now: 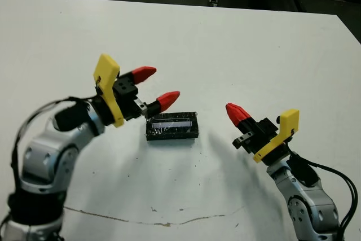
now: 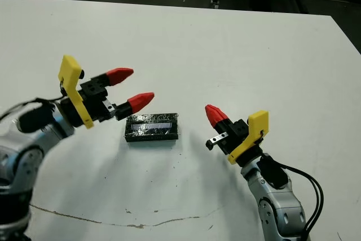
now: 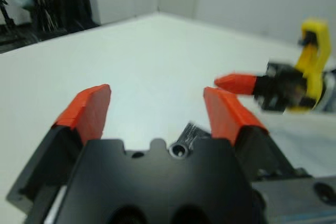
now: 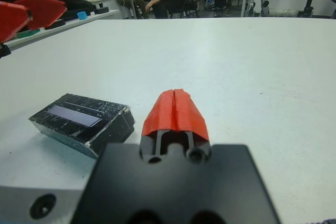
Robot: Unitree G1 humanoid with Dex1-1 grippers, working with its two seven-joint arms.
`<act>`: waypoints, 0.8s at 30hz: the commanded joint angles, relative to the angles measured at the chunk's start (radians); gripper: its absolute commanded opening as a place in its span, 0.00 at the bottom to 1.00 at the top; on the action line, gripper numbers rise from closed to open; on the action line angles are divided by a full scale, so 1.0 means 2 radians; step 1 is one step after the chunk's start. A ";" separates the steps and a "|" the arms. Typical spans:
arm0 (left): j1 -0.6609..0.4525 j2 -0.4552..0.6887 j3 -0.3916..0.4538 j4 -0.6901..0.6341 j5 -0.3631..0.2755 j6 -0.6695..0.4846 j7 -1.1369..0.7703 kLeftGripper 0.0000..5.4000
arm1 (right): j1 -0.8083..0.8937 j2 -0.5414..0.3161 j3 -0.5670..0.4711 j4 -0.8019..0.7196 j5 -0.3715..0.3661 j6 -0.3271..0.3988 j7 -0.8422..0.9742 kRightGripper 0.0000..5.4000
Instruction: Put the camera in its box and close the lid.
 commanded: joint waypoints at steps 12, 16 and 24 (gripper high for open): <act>0.031 -0.079 -0.087 0.024 0.007 0.027 0.102 0.33 | 0.001 0.005 -0.012 0.007 0.004 -0.005 -0.007 0.00; 0.036 -0.086 -0.091 0.030 0.008 0.025 0.116 0.22 | 0.001 0.004 -0.014 0.010 0.007 -0.007 -0.005 0.00; 0.043 -0.098 -0.089 0.037 0.006 0.050 0.154 0.00 | 0.000 0.002 -0.013 0.011 0.008 -0.006 -0.006 0.00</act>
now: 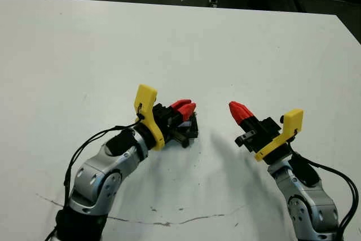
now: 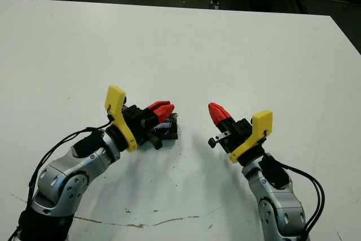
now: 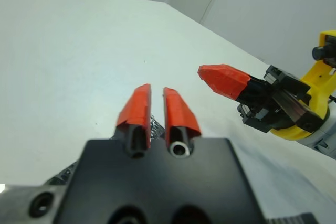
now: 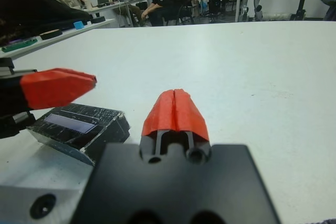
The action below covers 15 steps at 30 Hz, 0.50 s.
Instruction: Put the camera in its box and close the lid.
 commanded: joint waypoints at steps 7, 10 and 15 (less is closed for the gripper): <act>0.013 -0.016 0.016 0.017 -0.003 0.044 0.045 0.00 | 0.003 -0.008 -0.002 0.003 -0.020 0.001 -0.007 0.00; 0.019 -0.027 0.023 0.015 -0.004 0.051 0.062 0.00 | 0.003 -0.007 -0.003 0.004 -0.020 0.000 -0.006 0.00; 0.029 -0.035 0.033 0.015 -0.002 0.056 0.079 0.00 | 0.002 -0.007 -0.005 0.005 -0.025 -0.006 -0.007 0.00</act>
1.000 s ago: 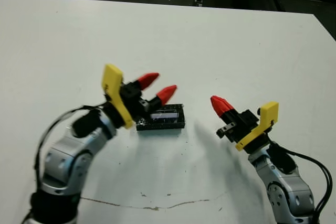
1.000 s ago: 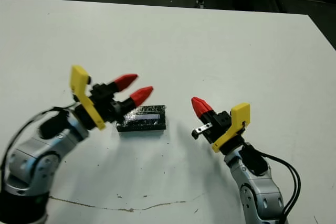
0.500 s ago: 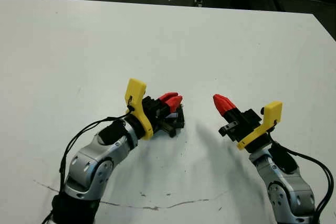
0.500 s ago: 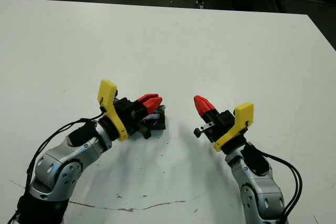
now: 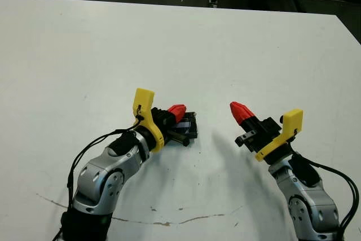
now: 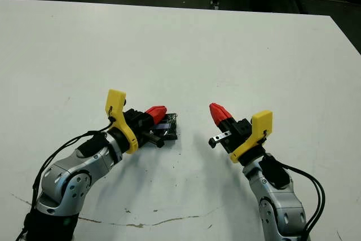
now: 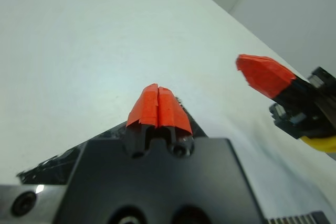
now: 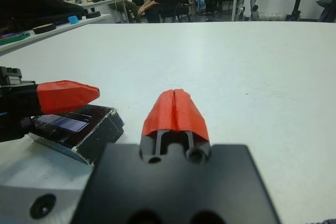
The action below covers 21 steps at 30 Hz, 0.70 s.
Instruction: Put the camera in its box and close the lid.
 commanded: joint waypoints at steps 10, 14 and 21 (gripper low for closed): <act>0.031 0.001 0.004 0.049 0.008 0.016 0.011 0.00 | 0.004 -0.003 -0.006 0.004 -0.004 -0.005 -0.001 0.00; 0.038 0.003 -0.008 0.057 0.017 0.002 0.012 0.00 | 0.005 -0.004 -0.005 0.003 -0.007 -0.006 -0.001 0.00; 0.033 -0.007 -0.014 0.088 0.019 -0.012 0.005 0.00 | 0.004 -0.001 -0.008 0.005 0.002 -0.004 0.000 0.00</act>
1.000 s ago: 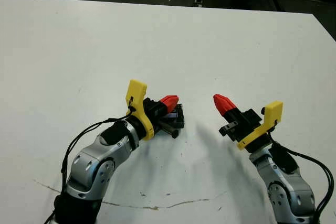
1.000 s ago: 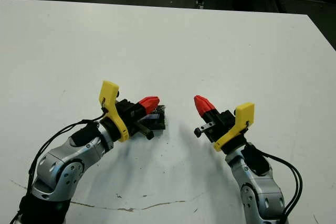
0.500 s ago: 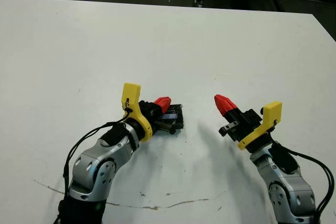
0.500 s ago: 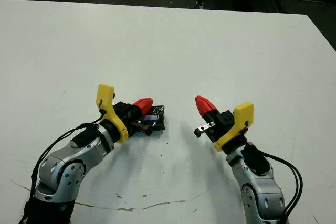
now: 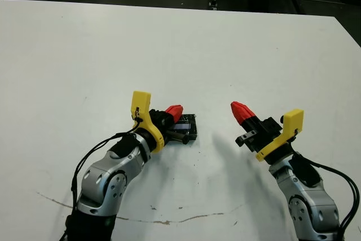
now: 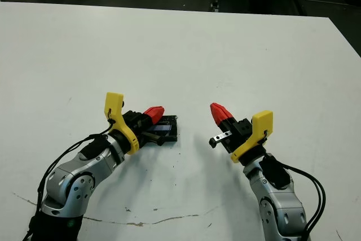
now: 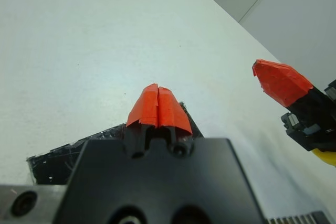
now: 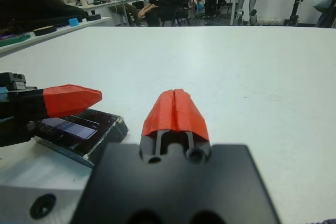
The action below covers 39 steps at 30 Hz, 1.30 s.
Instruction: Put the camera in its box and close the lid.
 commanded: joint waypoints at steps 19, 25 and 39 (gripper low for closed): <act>-0.007 -0.038 -0.031 0.118 0.025 0.038 0.014 0.00 | 0.005 -0.005 -0.021 -0.017 0.018 0.012 -0.017 0.00; 0.007 -0.035 -0.023 0.099 0.020 0.042 0.015 0.00 | 0.008 -0.002 -0.019 -0.021 0.021 0.017 -0.019 0.00; 0.031 0.025 0.102 -0.079 -0.085 0.056 -0.018 0.00 | 0.010 0.001 -0.018 -0.020 0.018 0.013 -0.023 0.00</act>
